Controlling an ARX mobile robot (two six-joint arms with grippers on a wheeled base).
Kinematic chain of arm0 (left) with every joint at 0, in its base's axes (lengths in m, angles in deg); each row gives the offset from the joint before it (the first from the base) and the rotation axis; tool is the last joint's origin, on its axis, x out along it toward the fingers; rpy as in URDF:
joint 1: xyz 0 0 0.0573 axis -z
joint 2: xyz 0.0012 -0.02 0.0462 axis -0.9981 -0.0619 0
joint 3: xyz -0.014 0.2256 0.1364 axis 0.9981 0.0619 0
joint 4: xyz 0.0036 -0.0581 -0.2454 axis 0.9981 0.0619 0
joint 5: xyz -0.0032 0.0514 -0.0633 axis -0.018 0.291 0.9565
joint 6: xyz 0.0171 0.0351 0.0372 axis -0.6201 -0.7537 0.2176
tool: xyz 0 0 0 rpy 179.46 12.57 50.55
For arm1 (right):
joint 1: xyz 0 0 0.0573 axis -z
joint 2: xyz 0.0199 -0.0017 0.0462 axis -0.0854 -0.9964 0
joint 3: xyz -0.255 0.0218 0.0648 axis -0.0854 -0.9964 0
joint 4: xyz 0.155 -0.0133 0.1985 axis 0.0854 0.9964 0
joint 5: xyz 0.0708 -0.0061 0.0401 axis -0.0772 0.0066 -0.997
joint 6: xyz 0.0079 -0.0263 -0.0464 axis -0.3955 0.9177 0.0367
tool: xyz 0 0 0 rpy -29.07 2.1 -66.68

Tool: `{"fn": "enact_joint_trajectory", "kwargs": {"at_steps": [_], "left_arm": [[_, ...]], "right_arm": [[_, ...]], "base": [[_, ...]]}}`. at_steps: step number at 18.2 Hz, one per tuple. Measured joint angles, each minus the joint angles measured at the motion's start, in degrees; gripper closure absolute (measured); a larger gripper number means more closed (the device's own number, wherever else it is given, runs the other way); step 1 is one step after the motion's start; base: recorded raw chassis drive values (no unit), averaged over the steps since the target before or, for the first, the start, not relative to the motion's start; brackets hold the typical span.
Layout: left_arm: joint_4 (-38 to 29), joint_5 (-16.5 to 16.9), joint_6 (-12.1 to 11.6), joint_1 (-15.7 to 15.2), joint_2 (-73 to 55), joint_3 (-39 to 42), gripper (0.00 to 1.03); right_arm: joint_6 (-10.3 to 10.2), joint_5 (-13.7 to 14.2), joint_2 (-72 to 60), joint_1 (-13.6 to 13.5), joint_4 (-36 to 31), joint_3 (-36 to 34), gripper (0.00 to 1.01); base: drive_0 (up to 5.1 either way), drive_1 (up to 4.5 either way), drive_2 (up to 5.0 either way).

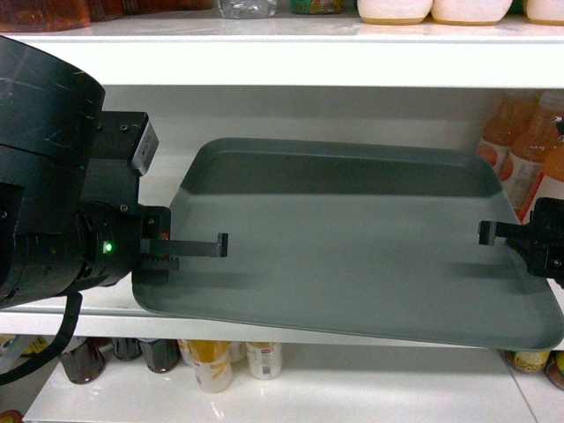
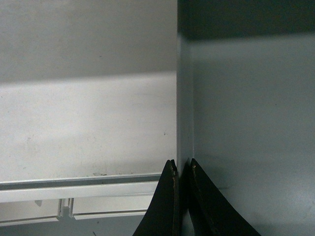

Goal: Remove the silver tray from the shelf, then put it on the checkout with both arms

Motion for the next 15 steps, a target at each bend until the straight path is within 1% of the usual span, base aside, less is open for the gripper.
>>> {"fn": "enact_joint_trajectory", "kwargs": {"at_steps": [15], "left_arm": [[-0.09, -0.07, -0.17, -0.04, -0.22, 0.04, 1.00]], "right_arm": [[0.00, -0.13, -0.02, -0.02, 0.00, -0.09, 0.98]], "base": [[0.1, -4.19, 4.4]]}}
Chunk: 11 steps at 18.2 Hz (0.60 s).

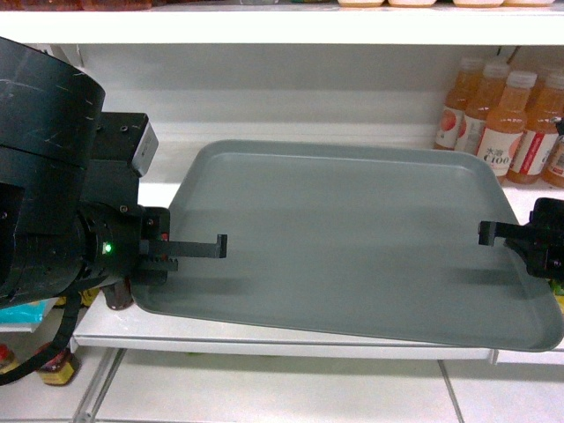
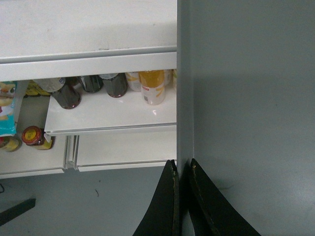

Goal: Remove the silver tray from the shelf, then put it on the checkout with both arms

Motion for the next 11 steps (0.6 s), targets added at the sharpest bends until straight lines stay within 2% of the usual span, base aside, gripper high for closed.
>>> {"fn": "enact_joint_trajectory", "kwargs": {"at_steps": [11], "left_arm": [[-0.04, -0.07, -0.07, 0.02, -0.04, 0.11, 1.00]], "right_arm": [[0.00, -0.07, -0.04, 0.00, 0.09, -0.02, 0.98]], "base": [[0.2, -4.14, 4.5]]}}
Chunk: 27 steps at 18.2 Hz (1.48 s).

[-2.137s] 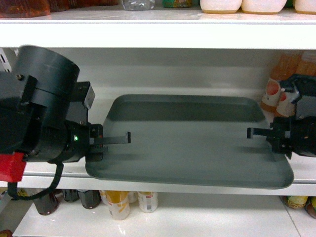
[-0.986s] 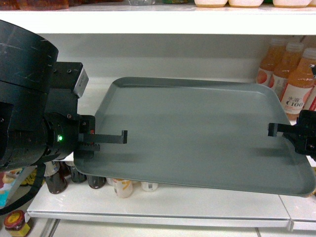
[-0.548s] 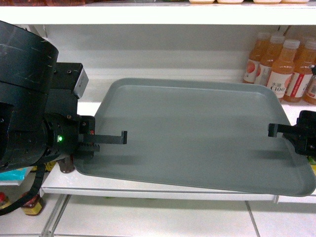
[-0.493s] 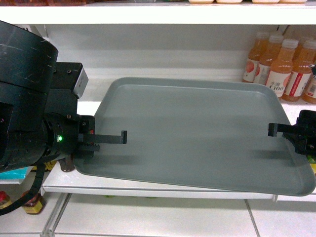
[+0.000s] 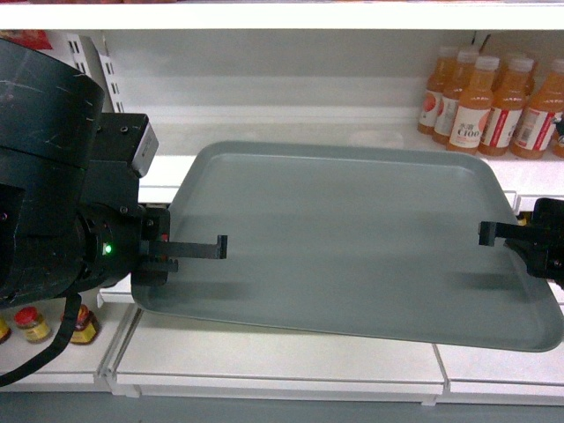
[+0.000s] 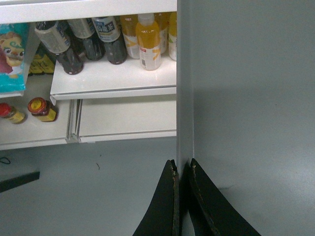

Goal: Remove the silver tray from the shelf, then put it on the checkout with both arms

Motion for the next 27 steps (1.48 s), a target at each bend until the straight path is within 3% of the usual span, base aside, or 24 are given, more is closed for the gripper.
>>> {"fn": "enact_joint_trajectory", "kwargs": {"at_steps": [27], "left_arm": [[0.35, -0.15, -0.09, 0.04, -0.04, 0.00, 1.00]], "right_arm": [[0.00, -0.17, 0.04, 0.02, 0.11, -0.07, 0.98]], "base": [[0.1, -4.18, 4.4]]}}
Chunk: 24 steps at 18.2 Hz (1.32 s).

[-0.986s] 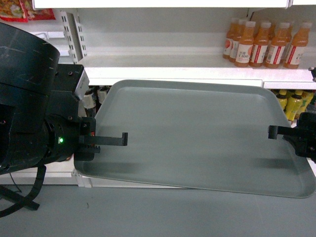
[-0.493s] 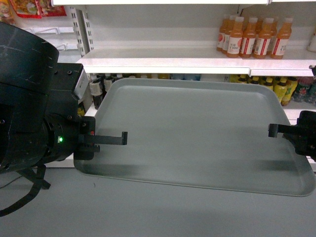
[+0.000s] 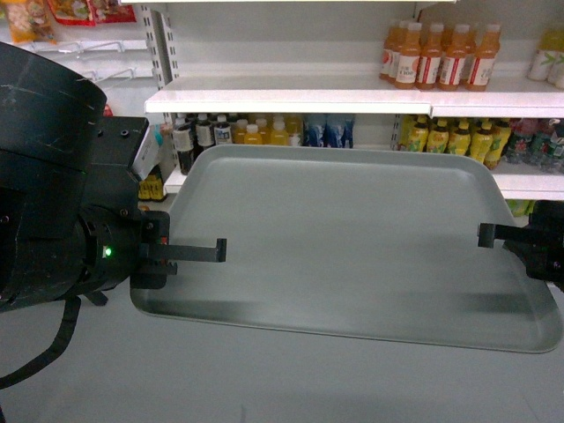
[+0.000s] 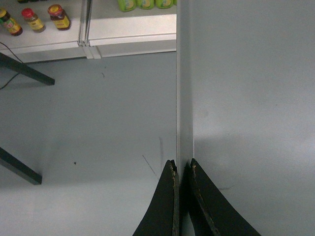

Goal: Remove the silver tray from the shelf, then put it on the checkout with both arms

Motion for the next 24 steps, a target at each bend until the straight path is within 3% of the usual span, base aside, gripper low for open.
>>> {"fn": "enact_joint_trajectory", "kwargs": {"at_steps": [24], "left_arm": [[-0.26, -0.17, 0.00, 0.09, 0.00, 0.00, 1.00]], "right_arm": [[0.00, 0.24, 0.00, 0.02, -0.22, -0.04, 0.98]], "base": [[0.0, -4.23, 4.3]]}}
